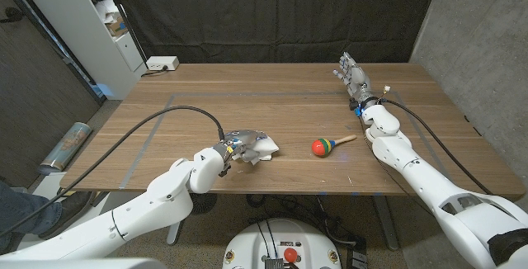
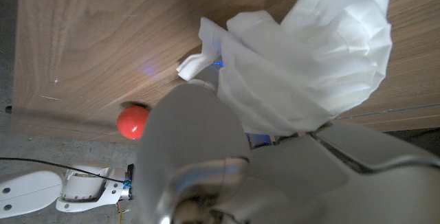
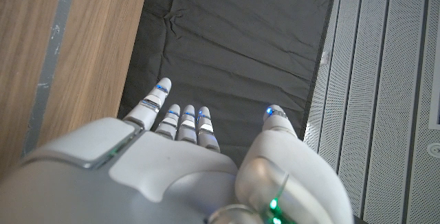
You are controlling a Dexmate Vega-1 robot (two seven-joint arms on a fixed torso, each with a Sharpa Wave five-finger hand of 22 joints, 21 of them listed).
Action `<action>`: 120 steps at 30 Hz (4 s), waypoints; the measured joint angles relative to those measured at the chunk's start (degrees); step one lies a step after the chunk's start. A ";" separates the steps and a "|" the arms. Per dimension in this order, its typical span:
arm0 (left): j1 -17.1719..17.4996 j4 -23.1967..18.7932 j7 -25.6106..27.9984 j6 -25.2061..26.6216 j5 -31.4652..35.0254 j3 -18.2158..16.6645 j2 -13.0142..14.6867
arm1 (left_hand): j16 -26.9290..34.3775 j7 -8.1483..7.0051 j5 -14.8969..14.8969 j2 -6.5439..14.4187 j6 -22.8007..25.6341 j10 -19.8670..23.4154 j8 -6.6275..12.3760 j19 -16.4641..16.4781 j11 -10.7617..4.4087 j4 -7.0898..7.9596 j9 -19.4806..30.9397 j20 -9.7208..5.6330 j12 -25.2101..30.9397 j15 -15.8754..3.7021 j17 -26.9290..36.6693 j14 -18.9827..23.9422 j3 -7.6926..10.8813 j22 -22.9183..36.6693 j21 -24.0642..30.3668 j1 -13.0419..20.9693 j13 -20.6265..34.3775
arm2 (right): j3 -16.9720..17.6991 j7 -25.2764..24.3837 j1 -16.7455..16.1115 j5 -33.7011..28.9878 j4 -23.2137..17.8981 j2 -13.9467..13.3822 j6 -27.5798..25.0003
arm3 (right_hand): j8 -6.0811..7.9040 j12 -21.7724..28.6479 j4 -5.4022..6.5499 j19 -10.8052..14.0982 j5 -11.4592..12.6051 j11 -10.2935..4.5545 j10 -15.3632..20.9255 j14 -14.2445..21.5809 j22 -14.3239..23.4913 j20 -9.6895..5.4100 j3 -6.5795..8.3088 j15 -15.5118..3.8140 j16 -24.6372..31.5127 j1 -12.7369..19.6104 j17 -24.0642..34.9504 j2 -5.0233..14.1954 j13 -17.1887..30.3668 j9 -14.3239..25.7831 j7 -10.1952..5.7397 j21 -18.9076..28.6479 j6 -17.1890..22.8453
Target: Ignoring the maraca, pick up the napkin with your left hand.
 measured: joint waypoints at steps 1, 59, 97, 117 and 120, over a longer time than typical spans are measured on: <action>-0.06 0.06 0.08 0.09 -0.11 -0.03 0.00 | 0.46 -0.18 0.00 0.24 0.79 0.69 0.28 0.49 -0.25 0.00 0.11 -0.49 0.41 -0.17 0.24 0.87 0.00 0.00 0.24 0.54 0.16 | -0.03 -0.01 0.07 -0.07 0.08 0.05 0.04 | 0.00 0.00 0.00 0.00 0.00 0.00 0.00 0.00 0.00 0.00 0.00 0.00 0.00 0.00 0.00 0.00 0.00 0.00 0.00 0.00 0.00; -1.04 -2.77 4.05 7.26 -4.36 1.06 1.17 | 10.54 0.93 1.98 2.28 19.67 18.59 9.58 17.41 0.23 0.01 6.98 -5.55 10.10 -3.34 8.98 20.80 1.60 0.98 13.08 12.83 8.93 | 0.01 0.16 0.35 0.08 0.32 0.31 0.53 | 0.00 0.00 -0.23 0.00 -0.04 0.00 0.00 0.00 0.00 0.00 -0.24 0.00 0.00 0.00 -0.13 0.00 0.00 0.00 -0.21 0.00 0.21; 0.35 -3.74 8.48 1.86 -8.47 -5.42 4.13 | 10.02 0.73 2.17 2.81 20.09 18.88 9.79 16.67 0.53 0.48 8.73 -5.70 10.09 -3.19 10.05 20.95 1.59 0.97 15.62 12.31 10.92 | 0.12 -2.05 -0.82 -0.78 -2.54 -0.41 -0.04 | 0.00 0.00 -0.23 0.00 0.22 0.21 0.22 0.00 0.00 0.00 -0.24 0.00 0.00 0.00 0.03 0.00 0.00 0.00 -0.20 0.00 0.20; -0.63 -4.24 8.38 -3.64 -10.95 -7.77 5.90 | 10.02 0.73 2.04 3.11 20.08 18.88 9.99 16.36 0.53 0.69 9.28 -6.00 10.09 -3.24 10.07 20.89 1.34 0.90 16.93 11.96 11.93 | -0.16 -3.62 -0.90 -1.82 -3.55 -0.21 -0.36 | 0.00 0.00 -0.23 0.00 0.22 0.21 0.21 0.00 0.00 0.00 -0.24 0.00 0.00 0.00 0.02 0.00 0.00 0.00 -0.20 0.00 0.20; -0.63 -4.24 8.39 -3.93 -10.59 -7.77 5.90 | 10.02 0.72 2.23 3.11 20.08 18.88 9.99 16.36 0.52 0.69 9.54 -6.00 10.09 -3.25 10.07 20.88 1.34 0.93 16.95 11.96 12.13 | -0.24 -3.78 -0.79 -2.03 -3.48 -0.12 -0.40 | 0.00 0.00 -0.23 0.00 0.22 0.21 0.21 0.00 0.00 0.00 -0.24 0.00 0.00 0.00 0.02 0.00 0.00 0.00 -0.20 0.00 0.20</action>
